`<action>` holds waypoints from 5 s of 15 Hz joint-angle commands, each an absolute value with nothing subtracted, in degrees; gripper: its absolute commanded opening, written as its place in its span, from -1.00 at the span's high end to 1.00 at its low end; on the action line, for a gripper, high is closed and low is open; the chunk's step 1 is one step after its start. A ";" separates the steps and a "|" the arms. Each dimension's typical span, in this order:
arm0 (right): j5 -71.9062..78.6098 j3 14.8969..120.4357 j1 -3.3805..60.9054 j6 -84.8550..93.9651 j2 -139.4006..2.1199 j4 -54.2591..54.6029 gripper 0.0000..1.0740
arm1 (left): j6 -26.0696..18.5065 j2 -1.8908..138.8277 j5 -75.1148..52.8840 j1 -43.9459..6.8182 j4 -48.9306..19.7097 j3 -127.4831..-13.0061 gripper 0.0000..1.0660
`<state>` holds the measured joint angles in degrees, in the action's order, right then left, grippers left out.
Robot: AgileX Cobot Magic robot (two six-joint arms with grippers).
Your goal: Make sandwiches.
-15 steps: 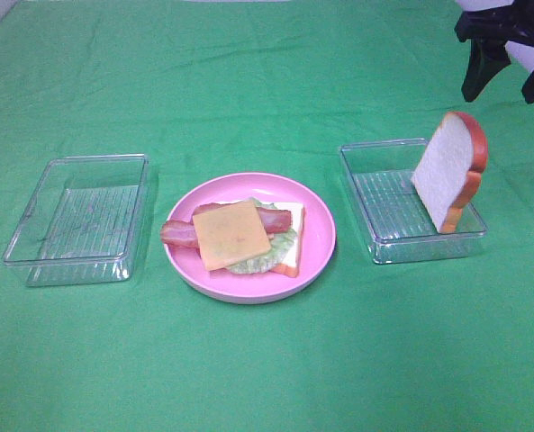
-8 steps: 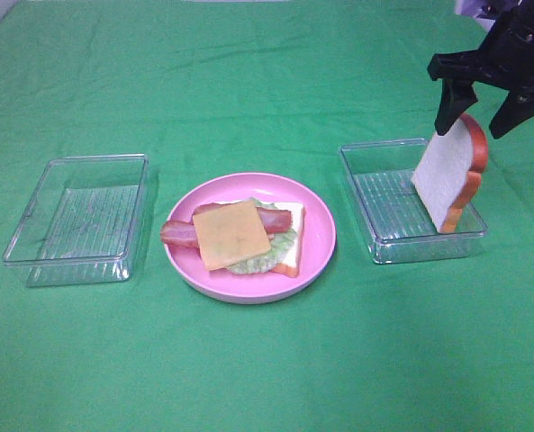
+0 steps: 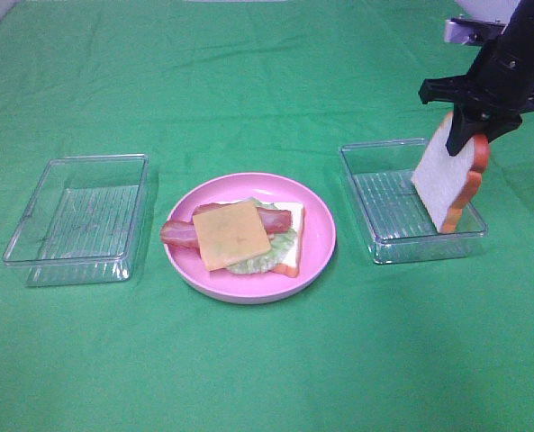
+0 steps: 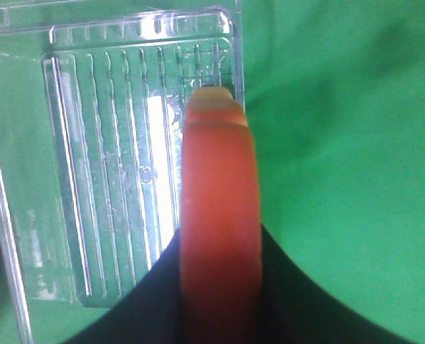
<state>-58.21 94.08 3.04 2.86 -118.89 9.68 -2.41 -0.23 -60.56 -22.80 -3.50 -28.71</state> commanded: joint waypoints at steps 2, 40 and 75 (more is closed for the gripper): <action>-58.27 94.37 2.92 2.35 -118.66 10.08 1.00 | -2.18 -1.60 -59.93 -22.86 -3.32 -28.65 -0.61; -48.19 63.66 18.39 46.70 -122.61 97.52 1.00 | -2.18 -1.60 -59.93 -22.86 -3.38 -28.65 -0.61; -53.34 59.30 18.28 7.45 -66.23 10.26 -0.27 | -2.46 -1.60 -59.93 -22.86 -3.38 -28.65 -0.61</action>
<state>-52.14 59.76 18.11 7.79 -66.86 10.94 -2.41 -0.23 -60.50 -22.80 -3.50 -28.71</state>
